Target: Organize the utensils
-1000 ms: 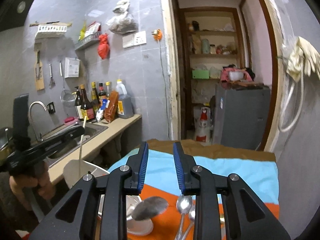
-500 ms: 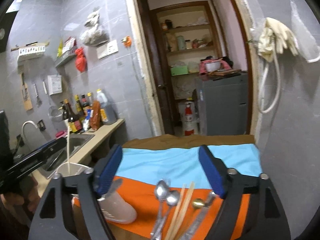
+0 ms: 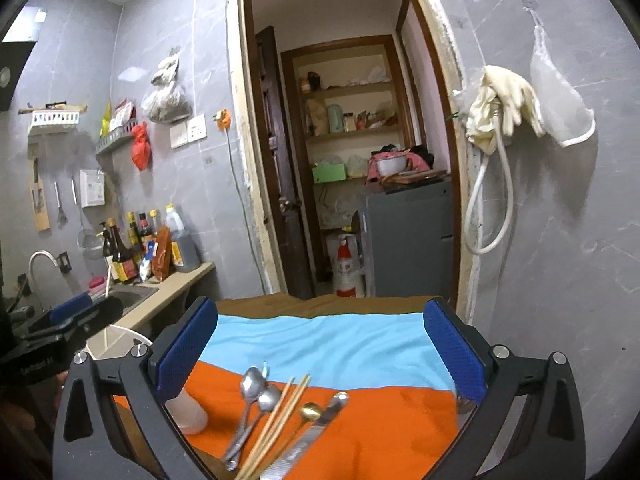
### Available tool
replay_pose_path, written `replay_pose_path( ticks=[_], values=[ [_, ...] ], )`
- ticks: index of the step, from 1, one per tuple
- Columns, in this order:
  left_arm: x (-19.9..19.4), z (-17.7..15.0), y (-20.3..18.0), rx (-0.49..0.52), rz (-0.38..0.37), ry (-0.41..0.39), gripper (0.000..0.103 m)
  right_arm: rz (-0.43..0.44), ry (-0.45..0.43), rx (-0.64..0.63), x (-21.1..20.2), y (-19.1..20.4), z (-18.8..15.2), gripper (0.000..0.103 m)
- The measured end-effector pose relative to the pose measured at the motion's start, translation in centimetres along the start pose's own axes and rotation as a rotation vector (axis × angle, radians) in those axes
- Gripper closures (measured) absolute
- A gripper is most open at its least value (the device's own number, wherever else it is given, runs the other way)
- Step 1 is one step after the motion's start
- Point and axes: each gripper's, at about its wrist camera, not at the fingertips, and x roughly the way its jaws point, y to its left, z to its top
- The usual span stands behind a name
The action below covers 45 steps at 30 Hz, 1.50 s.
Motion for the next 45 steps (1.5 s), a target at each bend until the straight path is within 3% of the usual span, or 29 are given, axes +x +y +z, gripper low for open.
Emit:
replay_pose_path(
  ticks=[6, 15, 16, 18, 21, 23, 29, 39, 45],
  values=[
    [1.3, -1.6, -2.7, -0.001, -0.008, 0.042, 0.007, 0.018, 0.026, -0.009, 0.4, -3.0, -1.1, 0.000],
    [4.9, -5.5, -7.3, 0.045, -0.063, 0.160, 0.007, 0.061, 0.199, 0.007, 4.0, -7.6, -4.1, 0.001],
    [5.6, -6.0, -7.6, 0.048, -0.072, 0.182, 0.008, 0.079, 0.230, 0.015, 4.8, -8.1, -4.5, 0.003],
    [6.9, -6.7, -8.2, 0.054, -0.074, 0.213, 0.008, 0.105, 0.282, 0.032, 6.1, -8.7, -5.2, 0.022],
    [8.6, -7.7, -8.9, 0.086, -0.076, 0.253, 0.018, 0.140, 0.359, 0.055, 8.2, -9.5, -6.3, 0.037],
    [10.0, -8.4, -9.1, 0.109, -0.063, 0.292, 0.032, 0.171, 0.404, 0.075, 9.3, -9.9, -7.1, 0.043],
    [13.5, -10.8, -8.1, 0.092, 0.003, 0.404, 0.055, 0.233, 0.527, 0.112, 12.5, -10.6, -8.7, 0.057],
    [16.7, -11.7, -6.6, 0.074, 0.106, 0.457, 0.064, 0.290, 0.612, 0.121, 15.4, -10.0, -10.2, 0.064],
    [18.4, -12.6, -5.7, 0.055, 0.147, 0.538, 0.072, 0.341, 0.666, 0.092, 16.7, -8.8, -10.6, 0.068]
  ],
)
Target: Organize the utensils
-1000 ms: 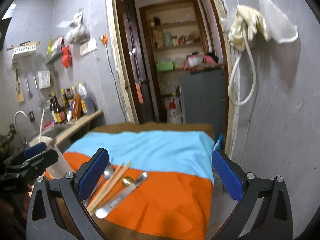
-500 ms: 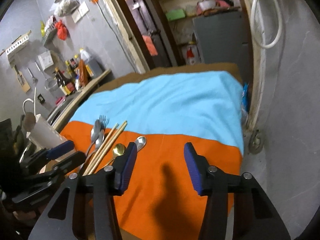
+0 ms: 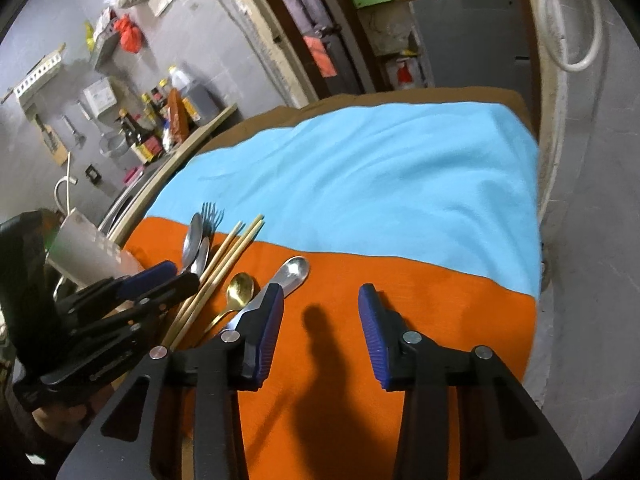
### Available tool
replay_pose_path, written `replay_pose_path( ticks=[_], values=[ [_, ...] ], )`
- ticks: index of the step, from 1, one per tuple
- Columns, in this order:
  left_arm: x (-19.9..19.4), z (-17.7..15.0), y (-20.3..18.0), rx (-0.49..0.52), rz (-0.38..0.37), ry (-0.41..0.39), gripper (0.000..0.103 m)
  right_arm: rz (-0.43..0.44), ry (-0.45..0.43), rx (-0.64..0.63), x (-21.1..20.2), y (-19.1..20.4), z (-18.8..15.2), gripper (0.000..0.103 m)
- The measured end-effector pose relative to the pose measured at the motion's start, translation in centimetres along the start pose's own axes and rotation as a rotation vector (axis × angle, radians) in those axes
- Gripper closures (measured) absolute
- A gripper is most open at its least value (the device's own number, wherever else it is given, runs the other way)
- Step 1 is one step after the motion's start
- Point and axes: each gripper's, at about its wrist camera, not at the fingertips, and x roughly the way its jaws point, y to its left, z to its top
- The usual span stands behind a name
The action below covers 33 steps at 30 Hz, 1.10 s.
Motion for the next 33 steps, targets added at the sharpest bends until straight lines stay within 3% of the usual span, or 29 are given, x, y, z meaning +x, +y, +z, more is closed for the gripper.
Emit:
replay_pose_path(
  ticks=[11, 14, 19, 25, 27, 33],
  values=[
    [0.3, -0.2, 0.4, -0.021, 0.008, 0.022, 0.072, 0.062, 0.073, -0.011, 3.0, 0.1, 1.9, 0.068],
    [1.0, -0.4, 0.5, -0.039, -0.013, 0.060, 0.073, 0.096, 0.096, -0.006, 3.4, 0.1, 2.4, 0.068],
    [0.9, -0.4, 0.9, -0.062, -0.029, 0.058, 0.077, 0.120, 0.125, -0.020, 3.5, 0.4, 2.4, 0.069],
    [1.0, -0.4, 1.2, -0.080, -0.060, 0.063, 0.093, 0.151, 0.138, 0.035, 3.5, 0.3, 1.8, 0.083],
    [1.0, -0.4, 1.3, -0.082, -0.065, 0.062, 0.094, 0.168, 0.139, 0.074, 3.7, 0.0, 1.6, 0.091],
    [0.5, -0.5, 1.8, -0.123, -0.113, 0.070, 0.097, 0.191, 0.130, 0.120, 3.9, 0.1, 1.4, 0.097]
  ],
)
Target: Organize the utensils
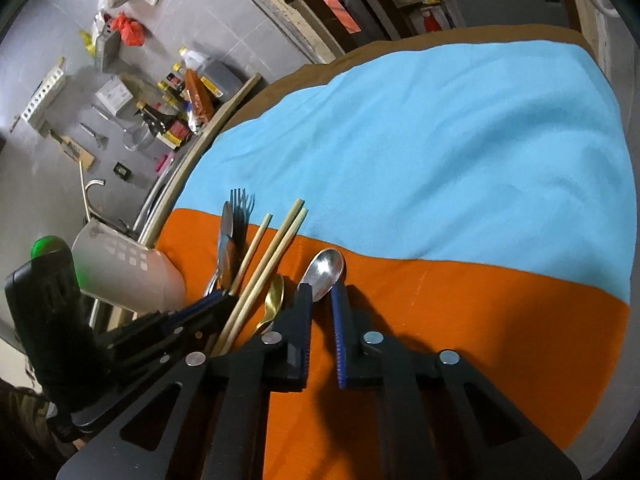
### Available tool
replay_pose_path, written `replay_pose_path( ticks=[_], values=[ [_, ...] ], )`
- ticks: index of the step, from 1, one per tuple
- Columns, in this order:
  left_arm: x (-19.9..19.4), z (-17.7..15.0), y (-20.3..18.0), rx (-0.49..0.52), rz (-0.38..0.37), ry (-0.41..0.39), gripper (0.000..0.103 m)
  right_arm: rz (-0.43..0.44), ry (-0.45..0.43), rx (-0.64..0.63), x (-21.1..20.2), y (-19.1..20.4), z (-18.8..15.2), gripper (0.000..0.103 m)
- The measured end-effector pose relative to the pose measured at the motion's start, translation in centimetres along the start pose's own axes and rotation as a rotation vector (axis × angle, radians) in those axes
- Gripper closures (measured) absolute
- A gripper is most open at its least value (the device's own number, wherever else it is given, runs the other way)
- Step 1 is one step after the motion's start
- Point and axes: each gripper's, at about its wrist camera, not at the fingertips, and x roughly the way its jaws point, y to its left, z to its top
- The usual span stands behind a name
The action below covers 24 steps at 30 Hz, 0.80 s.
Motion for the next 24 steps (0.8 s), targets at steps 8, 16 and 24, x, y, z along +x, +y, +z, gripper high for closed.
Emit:
replay_pose_path(
  ticks=[8, 16, 24],
  values=[
    [-1.1, -0.9, -0.2, -0.038, -0.021, 0.005, 0.099, -0.010, 0.017, 0.018, -0.1, 0.3, -0.2, 0.093],
    [-2.1, -1.9, 0.0, -0.068, -0.030, 0.006, 0.099, -0.055, 0.013, -0.064, 0.2, 2.4, -0.4, 0.069],
    [-2.2, -2.1, 0.1, -0.073, -0.037, 0.009, 0.099, -0.051, 0.008, -0.120, 1.0, 3.3, -0.3, 0.081]
  ],
)
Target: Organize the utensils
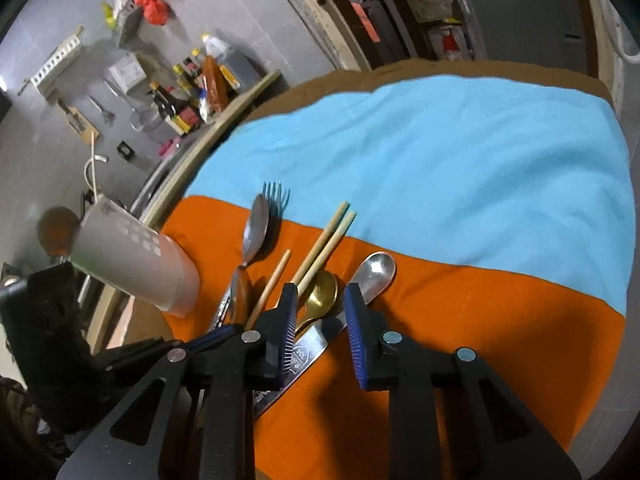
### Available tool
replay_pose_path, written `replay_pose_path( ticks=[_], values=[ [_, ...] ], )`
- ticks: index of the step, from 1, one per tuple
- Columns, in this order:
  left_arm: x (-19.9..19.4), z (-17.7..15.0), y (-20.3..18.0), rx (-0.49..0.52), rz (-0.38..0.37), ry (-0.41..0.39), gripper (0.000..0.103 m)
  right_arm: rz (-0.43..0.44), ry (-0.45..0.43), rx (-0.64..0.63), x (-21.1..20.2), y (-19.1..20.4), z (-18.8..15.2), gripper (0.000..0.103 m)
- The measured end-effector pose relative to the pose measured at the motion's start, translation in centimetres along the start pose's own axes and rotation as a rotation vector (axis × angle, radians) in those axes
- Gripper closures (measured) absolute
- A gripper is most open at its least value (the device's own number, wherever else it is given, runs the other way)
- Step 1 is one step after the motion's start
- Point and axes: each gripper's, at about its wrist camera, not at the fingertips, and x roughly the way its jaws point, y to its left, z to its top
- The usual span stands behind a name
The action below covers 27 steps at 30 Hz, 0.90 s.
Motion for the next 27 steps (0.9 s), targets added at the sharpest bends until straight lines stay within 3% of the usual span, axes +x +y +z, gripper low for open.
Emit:
replay_pose_path(
  ticks=[2, 6, 9, 14, 18, 25, 27],
  values=[
    [0.0, 0.0, 0.1, -0.002, -0.003, 0.004, 0.099, 0.005, -0.004, 0.002, 0.2, -0.1, 0.1, 0.082],
    [0.2, 0.1, 0.1, 0.000, -0.007, 0.022, 0.099, -0.005, 0.014, -0.015, 0.9, 0.5, 0.3, 0.095],
    [0.4, 0.3, 0.3, -0.011, -0.009, 0.049, 0.098, 0.001, 0.048, -0.025, 1.6, 1.0, -0.1, 0.098],
    [0.1, 0.5, 0.5, -0.029, -0.026, 0.066, 0.100, 0.018, 0.010, 0.020, 0.5, 0.5, -0.8, 0.100],
    [-0.5, 0.2, 0.8, -0.034, -0.063, 0.054, 0.100, 0.009, -0.043, 0.056, -1.3, 0.3, -1.6, 0.100],
    [-1.1, -0.3, 0.6, -0.038, -0.049, 0.044, 0.100, -0.001, 0.004, -0.002, -0.3, 0.8, -1.5, 0.097],
    [-1.3, -0.5, 0.7, -0.040, -0.049, 0.040, 0.101, 0.013, 0.005, -0.011, -0.2, 0.8, -1.2, 0.085]
  ],
)
